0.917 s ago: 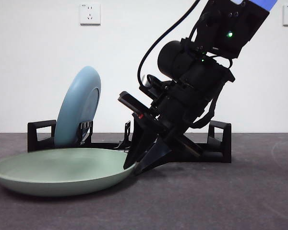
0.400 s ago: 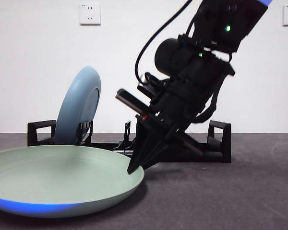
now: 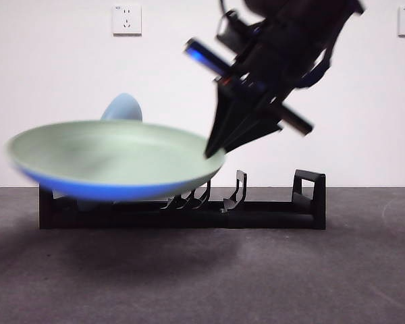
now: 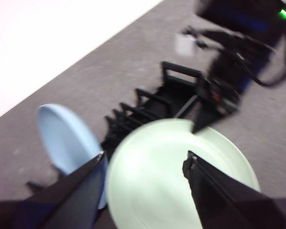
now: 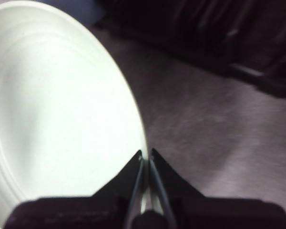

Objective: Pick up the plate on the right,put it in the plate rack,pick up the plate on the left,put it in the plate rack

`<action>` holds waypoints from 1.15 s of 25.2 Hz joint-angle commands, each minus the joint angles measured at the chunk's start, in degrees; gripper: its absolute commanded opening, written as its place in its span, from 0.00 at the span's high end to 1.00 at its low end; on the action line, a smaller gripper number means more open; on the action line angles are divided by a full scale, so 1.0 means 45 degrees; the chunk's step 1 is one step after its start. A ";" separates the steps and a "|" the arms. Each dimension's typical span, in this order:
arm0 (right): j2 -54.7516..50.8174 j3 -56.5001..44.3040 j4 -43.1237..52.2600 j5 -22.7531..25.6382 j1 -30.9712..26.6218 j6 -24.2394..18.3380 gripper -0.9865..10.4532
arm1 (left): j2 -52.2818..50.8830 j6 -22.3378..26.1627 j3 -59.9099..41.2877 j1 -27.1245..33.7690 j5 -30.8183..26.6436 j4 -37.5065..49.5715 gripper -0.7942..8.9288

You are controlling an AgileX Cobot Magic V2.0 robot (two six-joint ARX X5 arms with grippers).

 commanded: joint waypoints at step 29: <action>-0.1433 0.0777 -0.2492 -0.1239 -0.1938 -0.0544 0.92 | 0.8170 0.0840 -0.0112 -0.7708 -0.8087 0.1875 0.71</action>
